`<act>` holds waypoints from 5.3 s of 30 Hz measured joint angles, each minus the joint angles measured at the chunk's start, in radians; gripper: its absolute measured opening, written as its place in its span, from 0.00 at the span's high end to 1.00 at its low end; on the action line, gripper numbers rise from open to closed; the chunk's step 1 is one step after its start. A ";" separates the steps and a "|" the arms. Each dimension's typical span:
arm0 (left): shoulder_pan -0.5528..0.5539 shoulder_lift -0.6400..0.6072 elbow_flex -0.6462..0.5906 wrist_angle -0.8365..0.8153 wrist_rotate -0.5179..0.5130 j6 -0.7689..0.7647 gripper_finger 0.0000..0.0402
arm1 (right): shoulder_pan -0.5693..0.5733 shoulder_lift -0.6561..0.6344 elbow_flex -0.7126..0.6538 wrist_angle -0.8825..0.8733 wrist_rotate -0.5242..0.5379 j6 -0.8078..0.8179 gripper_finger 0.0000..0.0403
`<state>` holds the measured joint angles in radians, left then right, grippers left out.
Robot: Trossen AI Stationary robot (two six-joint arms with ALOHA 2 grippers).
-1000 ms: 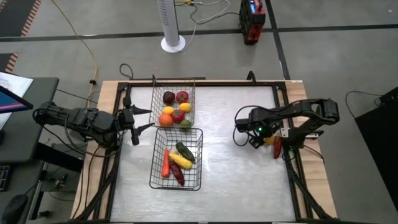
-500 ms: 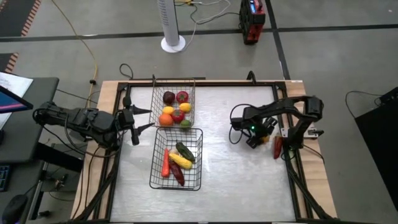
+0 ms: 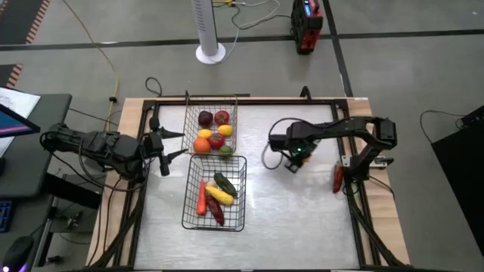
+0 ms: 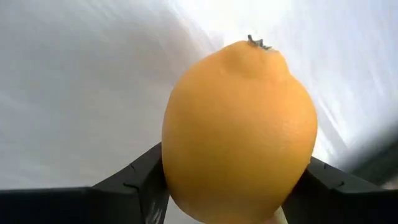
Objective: Sort produce into baskets
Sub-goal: Put the lemon into the gold wire basket, then put the red chili pepper into the black wire basket
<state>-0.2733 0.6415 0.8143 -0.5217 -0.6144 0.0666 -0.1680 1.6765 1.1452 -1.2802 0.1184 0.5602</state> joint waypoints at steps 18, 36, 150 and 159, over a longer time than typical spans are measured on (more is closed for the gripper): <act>0.000 0.000 0.000 0.019 0.000 0.049 0.44 | 0.025 0.114 0.178 1.358 0.001 -0.337 0.29; 0.000 0.000 0.000 -0.009 0.000 0.045 0.44 | -0.038 0.191 0.549 0.456 -0.052 -0.442 0.08; 0.000 0.000 0.000 -0.012 0.006 0.019 0.44 | 0.214 0.214 0.119 0.416 -0.041 0.141 0.24; 0.000 0.000 0.000 -0.012 0.005 0.022 0.44 | 0.214 0.225 0.121 0.398 -0.042 0.093 0.38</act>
<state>-0.2733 0.6415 0.8143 -0.5335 -0.6092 0.0885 0.0460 1.9015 1.2663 -0.8820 0.0765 0.6535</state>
